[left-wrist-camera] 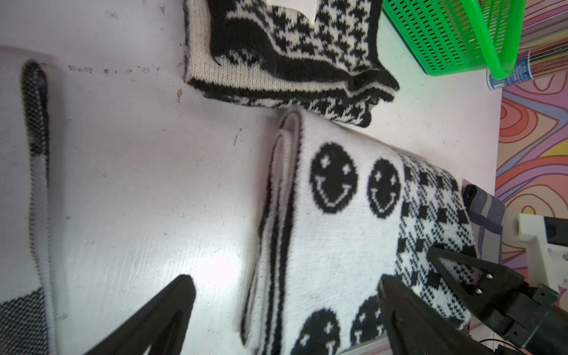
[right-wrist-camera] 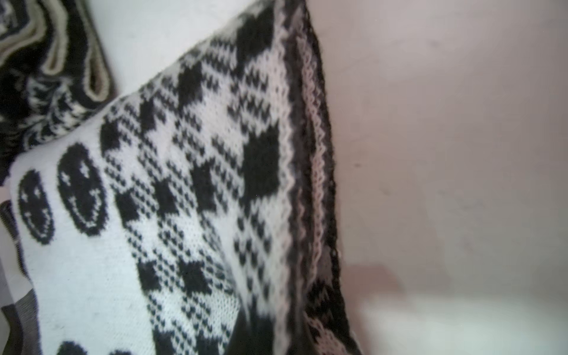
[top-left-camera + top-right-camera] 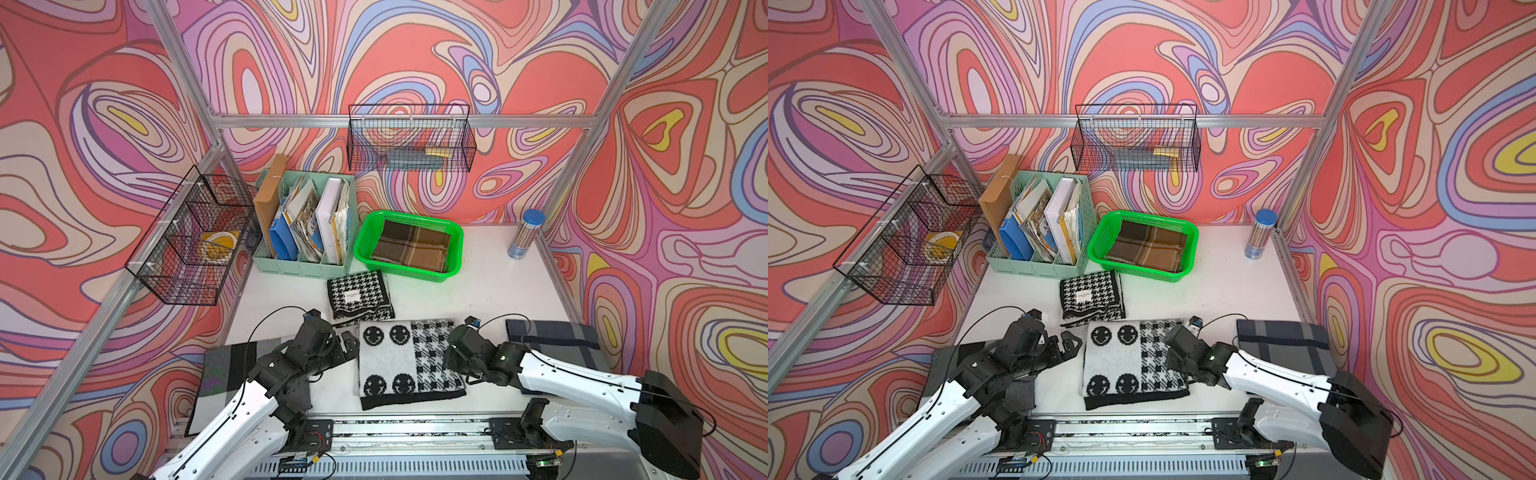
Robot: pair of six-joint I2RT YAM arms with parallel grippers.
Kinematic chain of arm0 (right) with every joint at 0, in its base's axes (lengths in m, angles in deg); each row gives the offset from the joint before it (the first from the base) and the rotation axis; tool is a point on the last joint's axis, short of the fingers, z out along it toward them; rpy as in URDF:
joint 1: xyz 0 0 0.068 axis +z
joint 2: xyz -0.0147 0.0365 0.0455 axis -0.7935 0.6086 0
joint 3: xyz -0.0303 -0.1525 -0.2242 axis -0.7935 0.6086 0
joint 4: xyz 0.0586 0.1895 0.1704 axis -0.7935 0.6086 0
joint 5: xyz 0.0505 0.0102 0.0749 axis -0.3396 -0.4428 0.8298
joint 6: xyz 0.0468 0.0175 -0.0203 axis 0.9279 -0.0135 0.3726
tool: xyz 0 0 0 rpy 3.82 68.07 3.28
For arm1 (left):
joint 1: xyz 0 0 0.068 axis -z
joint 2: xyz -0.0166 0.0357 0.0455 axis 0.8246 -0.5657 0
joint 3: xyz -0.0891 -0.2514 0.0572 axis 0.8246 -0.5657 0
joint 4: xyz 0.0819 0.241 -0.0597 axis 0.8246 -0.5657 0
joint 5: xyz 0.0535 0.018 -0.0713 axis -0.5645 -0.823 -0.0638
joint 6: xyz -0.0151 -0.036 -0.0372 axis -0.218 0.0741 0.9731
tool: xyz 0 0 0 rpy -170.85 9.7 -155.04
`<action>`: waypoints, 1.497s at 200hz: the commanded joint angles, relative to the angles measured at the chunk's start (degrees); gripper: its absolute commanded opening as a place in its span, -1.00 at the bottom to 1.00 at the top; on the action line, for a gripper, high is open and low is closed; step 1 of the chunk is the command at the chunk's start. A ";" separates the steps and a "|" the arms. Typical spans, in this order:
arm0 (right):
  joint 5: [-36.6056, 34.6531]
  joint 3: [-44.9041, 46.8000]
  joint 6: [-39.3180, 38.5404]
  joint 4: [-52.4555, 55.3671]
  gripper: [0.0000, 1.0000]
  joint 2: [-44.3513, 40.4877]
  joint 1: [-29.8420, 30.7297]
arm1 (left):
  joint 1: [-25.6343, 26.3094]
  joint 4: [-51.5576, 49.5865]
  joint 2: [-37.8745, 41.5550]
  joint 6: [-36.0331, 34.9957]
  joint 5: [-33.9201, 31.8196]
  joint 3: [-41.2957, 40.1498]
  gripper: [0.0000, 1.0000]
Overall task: Put the folded scarf in the basket
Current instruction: Move the scarf to the center of the board, then pick up the scarf at the center of the board.
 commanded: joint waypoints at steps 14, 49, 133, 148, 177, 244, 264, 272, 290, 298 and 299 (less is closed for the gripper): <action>-1.46 1.29 0.26 4.55 -0.56 -5.63 -1.43 | 0.16 5.10 -3.09 -0.56 3.71 -0.99 0.90; -4.28 -1.08 -2.51 9.46 0.37 -7.47 -1.69 | 0.42 7.22 -5.66 -2.58 7.86 -0.64 0.90; 10.77 6.49 -6.25 -8.28 0.63 -7.89 -12.17 | 6.79 15.88 -20.52 -4.88 10.73 -1.34 0.75; 10.25 6.36 -6.48 -8.38 0.62 -7.44 -12.42 | 7.50 18.64 -23.22 -4.08 11.12 -1.34 0.73; 9.96 6.40 -6.47 -7.49 0.60 -5.87 -12.97 | 8.21 21.33 -25.49 -2.41 10.62 -4.59 0.73; 8.46 6.03 -7.28 -5.94 0.52 -1.14 -12.98 | 8.65 23.82 -26.81 -1.42 9.69 -5.91 0.53; 9.36 6.52 -7.10 -7.83 0.43 0.64 -13.00 | 9.41 24.74 -27.88 -0.97 9.84 -5.74 0.50; 9.74 6.73 -6.92 -8.56 0.40 1.22 -12.96 | 9.78 25.05 -28.34 -0.88 9.81 -5.60 0.45; 10.11 6.82 -6.90 -9.31 0.26 2.02 -13.00 | 10.69 25.66 -29.41 -0.58 9.82 -5.14 0.44; 10.42 6.82 -7.09 -9.65 0.16 2.01 -12.96 | 11.20 25.97 -29.86 -0.56 9.94 -4.80 0.42; 10.45 6.84 -7.13 -9.71 0.14 2.00 -12.92 | 11.26 26.02 -29.92 -0.61 9.89 -4.78 0.41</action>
